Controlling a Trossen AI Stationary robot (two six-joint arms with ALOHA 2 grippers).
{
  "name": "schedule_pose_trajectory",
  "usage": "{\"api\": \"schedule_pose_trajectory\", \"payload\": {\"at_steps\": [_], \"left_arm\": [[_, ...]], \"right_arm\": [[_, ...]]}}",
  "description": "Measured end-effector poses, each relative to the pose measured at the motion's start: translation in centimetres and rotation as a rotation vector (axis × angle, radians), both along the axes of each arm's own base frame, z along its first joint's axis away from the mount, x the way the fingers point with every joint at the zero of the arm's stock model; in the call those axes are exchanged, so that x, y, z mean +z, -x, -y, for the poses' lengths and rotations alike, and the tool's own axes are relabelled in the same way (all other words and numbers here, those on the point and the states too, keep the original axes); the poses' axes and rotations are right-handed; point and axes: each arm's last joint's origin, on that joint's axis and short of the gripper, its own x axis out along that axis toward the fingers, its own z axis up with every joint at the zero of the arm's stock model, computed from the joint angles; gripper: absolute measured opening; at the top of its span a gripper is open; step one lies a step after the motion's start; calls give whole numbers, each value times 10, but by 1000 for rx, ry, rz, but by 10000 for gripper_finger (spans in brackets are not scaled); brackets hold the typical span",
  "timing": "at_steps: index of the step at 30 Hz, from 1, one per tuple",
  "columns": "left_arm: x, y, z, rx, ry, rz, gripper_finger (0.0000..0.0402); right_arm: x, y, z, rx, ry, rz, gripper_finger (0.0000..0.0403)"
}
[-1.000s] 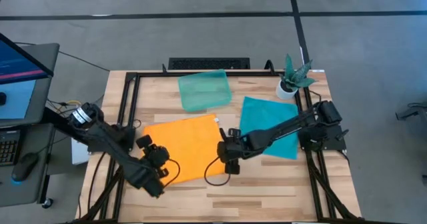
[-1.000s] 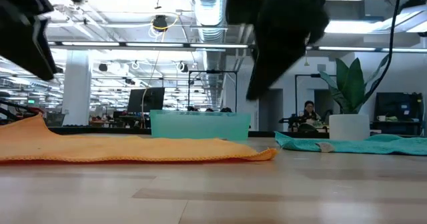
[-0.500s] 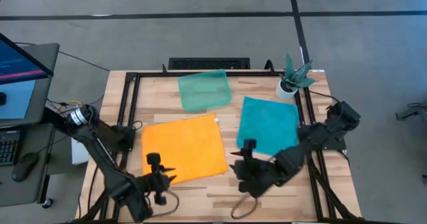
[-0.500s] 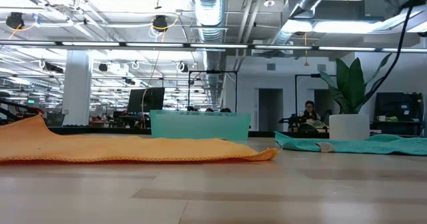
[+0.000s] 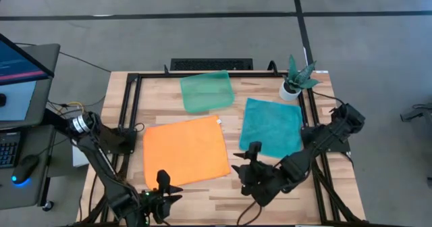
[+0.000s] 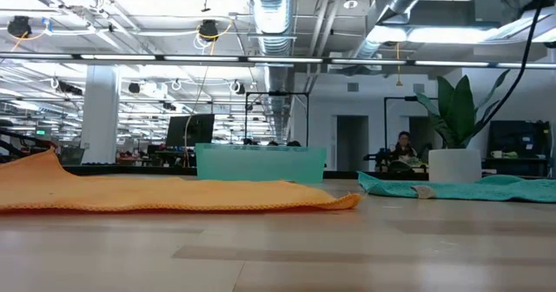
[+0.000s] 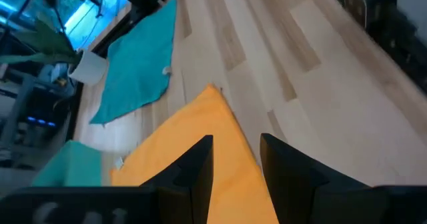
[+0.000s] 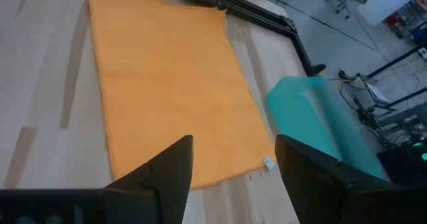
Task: Roll microfiber towels into tight, uniform cylinder then place into a basket
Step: Roll the yellow microfiber towel
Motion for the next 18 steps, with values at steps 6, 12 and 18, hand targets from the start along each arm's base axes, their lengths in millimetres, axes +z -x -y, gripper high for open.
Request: {"api": "schedule_pose_trajectory", "payload": {"at_steps": [6,12,18], "left_arm": [[-4,-1,1,-19,-42,-16,116],[-6,1,-2,-28,-65,-62,116],[-9,-5,-9,16,37,-147,116]], "right_arm": [[1,-5,2,5,-41,7,237],[1,-6,3,10,-58,5,237],[0,-12,11,-8,-70,-4,237]]}}
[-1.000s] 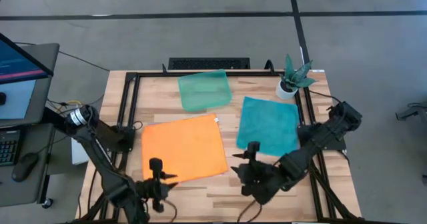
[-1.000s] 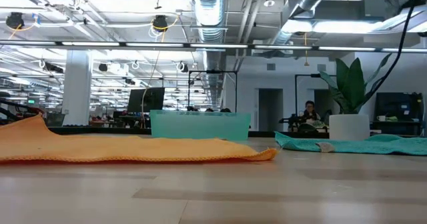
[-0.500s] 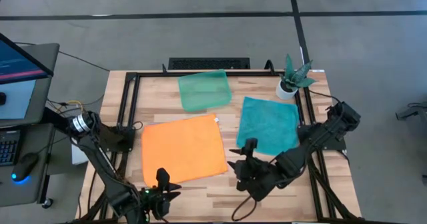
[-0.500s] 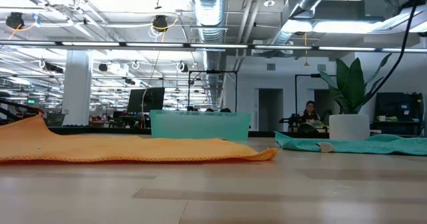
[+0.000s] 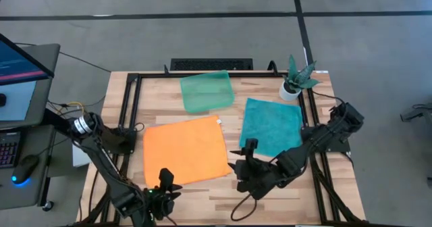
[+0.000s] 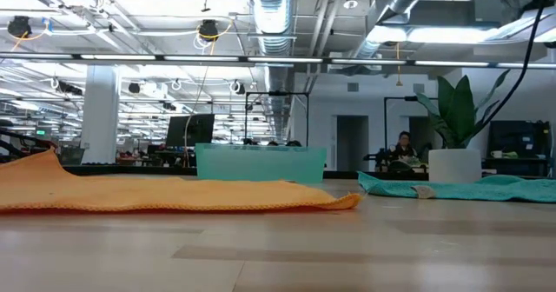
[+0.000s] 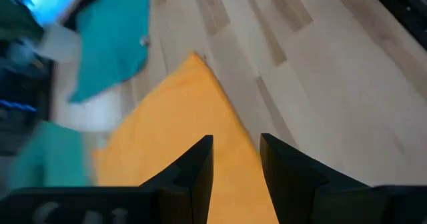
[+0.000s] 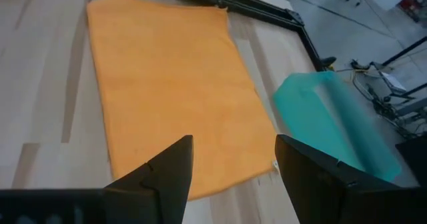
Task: Roll microfiber towels into tight, uniform cylinder then place into a basket
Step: Roll the yellow microfiber towel
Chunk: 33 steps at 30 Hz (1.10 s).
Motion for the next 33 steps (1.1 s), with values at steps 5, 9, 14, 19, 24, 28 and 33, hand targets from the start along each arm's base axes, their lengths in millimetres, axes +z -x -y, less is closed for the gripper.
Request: {"api": "schedule_pose_trajectory", "payload": {"at_steps": [5,9,14,19,24,28,33], "left_arm": [[-3,-5,-3,39,142,-109,116],[-4,-6,-4,38,180,-167,116],[-6,4,-4,111,208,-183,116],[-20,25,2,159,213,-178,116],[-36,47,2,250,228,-153,116],[-39,57,3,308,267,-154,116],[-21,58,5,340,247,-191,116]], "right_arm": [[-2,-3,1,42,-75,-38,237],[-9,-4,-5,30,-116,-41,237],[-22,-4,-13,75,-49,-88,237],[-28,-9,-19,93,-41,-85,237],[-34,-12,-21,93,-44,-90,237],[-33,-13,-23,91,-92,-76,237],[-33,-13,-23,84,-111,-75,237]]}}
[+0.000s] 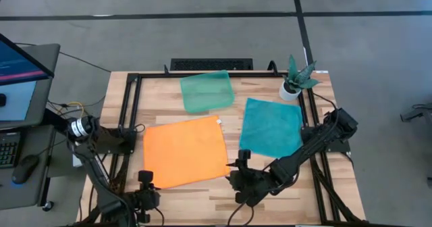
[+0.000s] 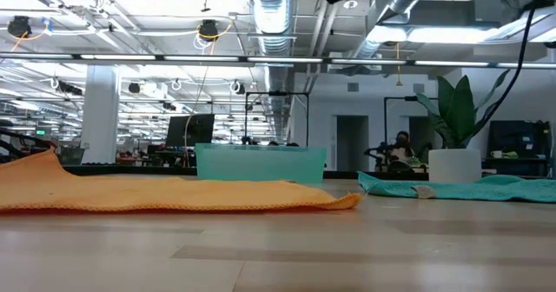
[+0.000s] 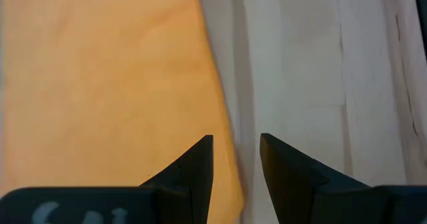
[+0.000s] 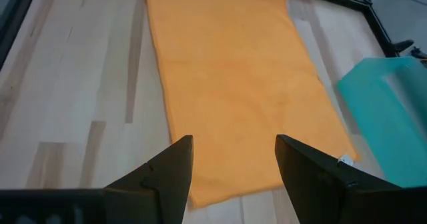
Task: Roll microfiber towels into tight, uniform cylinder then place into a basket
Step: Roll the yellow microfiber towel
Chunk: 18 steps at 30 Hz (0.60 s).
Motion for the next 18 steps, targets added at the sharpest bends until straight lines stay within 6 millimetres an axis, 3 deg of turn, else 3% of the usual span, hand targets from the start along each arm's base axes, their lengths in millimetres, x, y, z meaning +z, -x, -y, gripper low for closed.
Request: {"api": "schedule_pose_trajectory", "payload": {"at_steps": [6,9,12,18], "left_arm": [[48,-3,1,34,-42,-37,116],[59,-2,1,59,-36,-21,116],[51,0,2,64,-55,10,116],[0,2,7,69,-225,-49,116]], "right_arm": [[0,0,0,5,4,-6,237],[0,0,0,6,6,-7,237],[0,1,0,6,9,-10,237],[0,1,1,5,10,-12,237]]}}
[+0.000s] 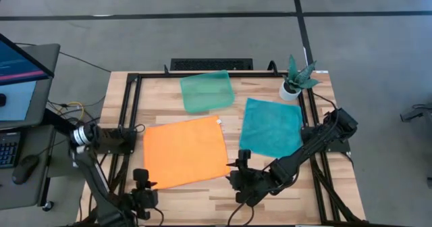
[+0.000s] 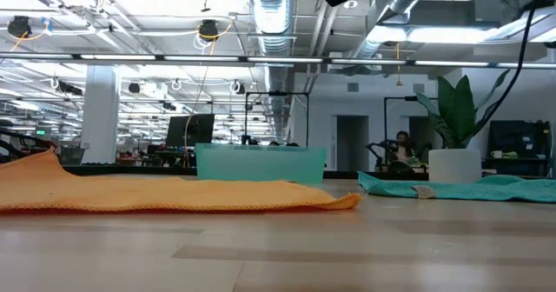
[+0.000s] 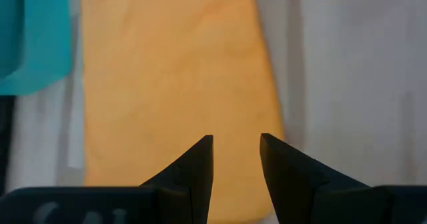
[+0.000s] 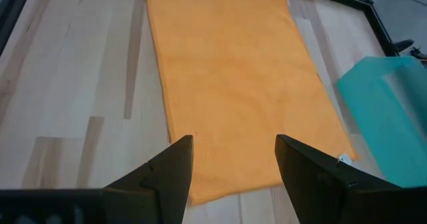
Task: Roll microfiber towels into tight, uniform cylinder then place into a basket
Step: Roll the yellow microfiber towel
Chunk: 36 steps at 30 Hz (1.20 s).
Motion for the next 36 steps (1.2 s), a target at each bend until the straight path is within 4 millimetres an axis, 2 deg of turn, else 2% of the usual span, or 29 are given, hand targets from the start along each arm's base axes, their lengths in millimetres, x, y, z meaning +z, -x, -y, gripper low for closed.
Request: {"api": "schedule_pose_trajectory", "payload": {"at_steps": [4,11,22,36], "left_arm": [[-27,-2,5,-6,-92,-43,116],[-49,-3,9,8,-135,-132,116],[-56,-5,19,59,23,-168,116],[-57,-7,19,82,45,-161,116]], "right_arm": [[0,-1,1,-4,0,0,237],[0,-3,4,-13,-9,-1,237],[0,-3,4,-9,-19,-7,237],[0,-5,8,-20,-19,-7,237]]}}
